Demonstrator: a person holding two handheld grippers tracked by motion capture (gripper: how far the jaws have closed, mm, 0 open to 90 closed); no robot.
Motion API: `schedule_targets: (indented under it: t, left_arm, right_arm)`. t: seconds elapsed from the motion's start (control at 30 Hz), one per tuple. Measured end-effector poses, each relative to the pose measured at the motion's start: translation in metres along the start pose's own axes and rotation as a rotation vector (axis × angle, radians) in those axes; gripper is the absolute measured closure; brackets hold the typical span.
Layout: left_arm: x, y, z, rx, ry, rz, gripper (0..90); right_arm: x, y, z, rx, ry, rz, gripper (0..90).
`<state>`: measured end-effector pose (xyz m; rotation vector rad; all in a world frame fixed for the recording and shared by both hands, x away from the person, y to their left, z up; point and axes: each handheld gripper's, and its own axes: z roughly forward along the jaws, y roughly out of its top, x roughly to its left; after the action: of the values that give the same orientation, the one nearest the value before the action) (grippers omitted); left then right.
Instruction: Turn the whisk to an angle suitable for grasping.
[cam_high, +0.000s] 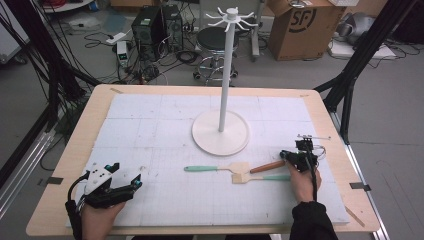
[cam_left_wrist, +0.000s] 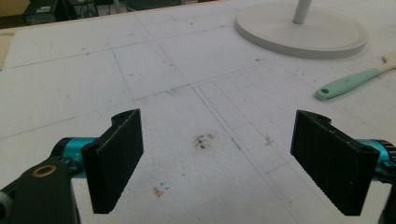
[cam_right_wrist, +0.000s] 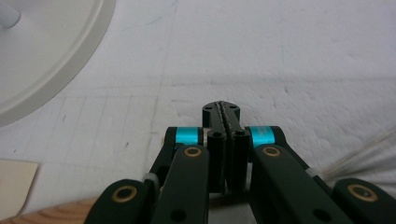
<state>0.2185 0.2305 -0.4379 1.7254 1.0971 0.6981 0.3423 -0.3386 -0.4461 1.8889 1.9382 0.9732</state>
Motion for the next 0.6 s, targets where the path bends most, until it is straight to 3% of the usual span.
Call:
schedule_targets:
  t: [0.6]
  left_arm:
    - [-0.004,0.002,0.002,-0.003,-0.009,0.011,17.9]
  right_arm:
    - [0.003,-0.031,-0.032,-0.047,0.003,-0.065,89.5]
